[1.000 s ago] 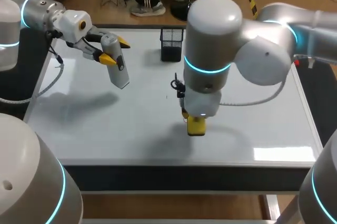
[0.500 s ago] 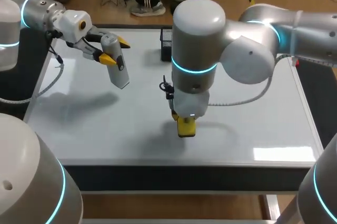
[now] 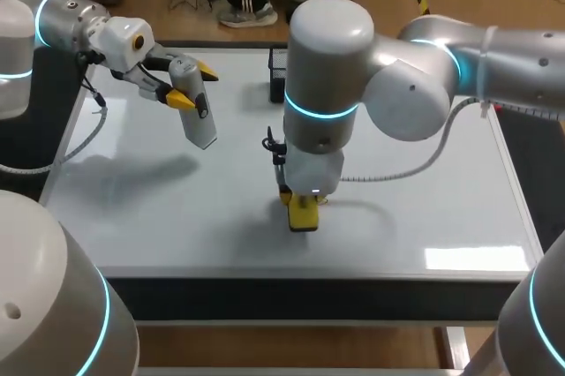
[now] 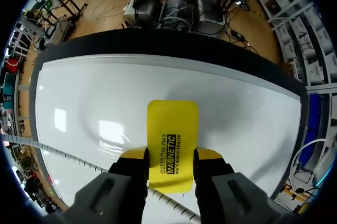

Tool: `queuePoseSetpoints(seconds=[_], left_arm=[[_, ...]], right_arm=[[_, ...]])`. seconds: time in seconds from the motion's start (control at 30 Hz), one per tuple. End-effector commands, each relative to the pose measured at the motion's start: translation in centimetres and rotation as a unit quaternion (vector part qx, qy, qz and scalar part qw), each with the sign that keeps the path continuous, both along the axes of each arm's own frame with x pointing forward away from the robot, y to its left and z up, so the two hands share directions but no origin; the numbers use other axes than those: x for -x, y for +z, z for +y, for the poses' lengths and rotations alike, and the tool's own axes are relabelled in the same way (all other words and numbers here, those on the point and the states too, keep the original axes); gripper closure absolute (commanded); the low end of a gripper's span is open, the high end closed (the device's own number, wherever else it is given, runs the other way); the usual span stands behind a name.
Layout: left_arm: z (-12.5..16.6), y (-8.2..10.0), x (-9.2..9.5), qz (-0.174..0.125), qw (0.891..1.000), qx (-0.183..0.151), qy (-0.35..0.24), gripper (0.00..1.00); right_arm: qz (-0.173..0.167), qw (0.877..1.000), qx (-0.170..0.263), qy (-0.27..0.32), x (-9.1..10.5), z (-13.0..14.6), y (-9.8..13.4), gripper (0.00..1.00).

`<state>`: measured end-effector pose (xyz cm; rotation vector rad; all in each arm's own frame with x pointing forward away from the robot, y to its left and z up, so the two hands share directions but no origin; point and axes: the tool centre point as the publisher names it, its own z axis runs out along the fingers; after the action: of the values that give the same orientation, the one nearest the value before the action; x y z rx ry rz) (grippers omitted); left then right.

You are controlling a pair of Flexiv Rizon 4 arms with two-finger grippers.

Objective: Pick up the inspection probe, press it on each red-marked spot on the whiteboard one by one, put down the probe, pick up the eraser, and wipe off all the red marks.

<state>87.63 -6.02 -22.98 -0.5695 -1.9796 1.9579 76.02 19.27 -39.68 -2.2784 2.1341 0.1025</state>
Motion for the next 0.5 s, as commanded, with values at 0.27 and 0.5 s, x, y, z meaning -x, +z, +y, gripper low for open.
queuePoseSetpoints(seconds=[0.27,0.5], left_arm=[[0.0,0.2,0.1,-0.001,1.0,-0.001,0.001,1.0],[0.0,0.2,0.1,-0.001,1.0,-0.001,0.001,1.0]], right_arm=[[0.021,1.0,-0.008,0.004,-0.9,-0.5,-1.7,1.0],[0.018,1.0,0.001,0.003,-1.2,-1.4,-2.2,1.0]])
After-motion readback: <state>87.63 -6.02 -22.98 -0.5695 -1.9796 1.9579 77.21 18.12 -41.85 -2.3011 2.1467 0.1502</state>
